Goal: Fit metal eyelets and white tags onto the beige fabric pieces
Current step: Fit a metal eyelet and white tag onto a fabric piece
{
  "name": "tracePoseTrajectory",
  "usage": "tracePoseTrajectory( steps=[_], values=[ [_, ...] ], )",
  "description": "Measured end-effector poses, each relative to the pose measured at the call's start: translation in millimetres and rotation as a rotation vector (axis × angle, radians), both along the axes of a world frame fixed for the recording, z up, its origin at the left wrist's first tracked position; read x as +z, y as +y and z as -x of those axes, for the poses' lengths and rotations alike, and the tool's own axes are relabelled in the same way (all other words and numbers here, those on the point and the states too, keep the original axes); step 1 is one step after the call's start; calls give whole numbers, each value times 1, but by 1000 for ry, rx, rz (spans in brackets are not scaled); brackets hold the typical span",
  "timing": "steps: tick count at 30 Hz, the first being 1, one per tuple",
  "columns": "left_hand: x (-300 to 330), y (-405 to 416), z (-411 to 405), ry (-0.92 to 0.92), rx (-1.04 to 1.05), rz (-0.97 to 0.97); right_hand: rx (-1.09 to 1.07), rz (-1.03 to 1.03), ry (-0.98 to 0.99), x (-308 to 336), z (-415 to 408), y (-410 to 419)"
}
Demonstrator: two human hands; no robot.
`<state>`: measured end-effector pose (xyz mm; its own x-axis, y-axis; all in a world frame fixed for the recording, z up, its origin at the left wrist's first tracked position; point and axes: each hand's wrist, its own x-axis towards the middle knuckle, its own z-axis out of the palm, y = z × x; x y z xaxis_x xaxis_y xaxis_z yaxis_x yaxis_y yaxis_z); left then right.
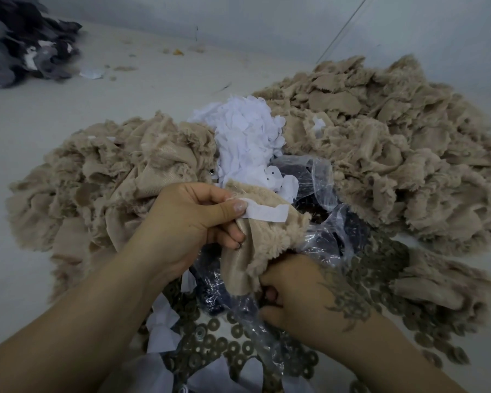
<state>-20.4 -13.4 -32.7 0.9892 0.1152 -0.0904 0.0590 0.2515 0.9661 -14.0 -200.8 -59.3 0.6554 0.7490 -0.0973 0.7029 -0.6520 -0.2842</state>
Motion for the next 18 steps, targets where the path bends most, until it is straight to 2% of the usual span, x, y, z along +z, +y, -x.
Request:
tracePoseTrajectory(
  steps=[13, 16, 18],
  values=[
    [0, -1, 0, -4, -16, 5, -17, -26, 79, 8, 6, 7],
    [1, -2, 1, -7, -31, 3, -142, -67, 109, 15, -3, 4],
    [2, -5, 1, -9, -50, 5, -308, -192, 130, 15, -8, 2]
  ],
)
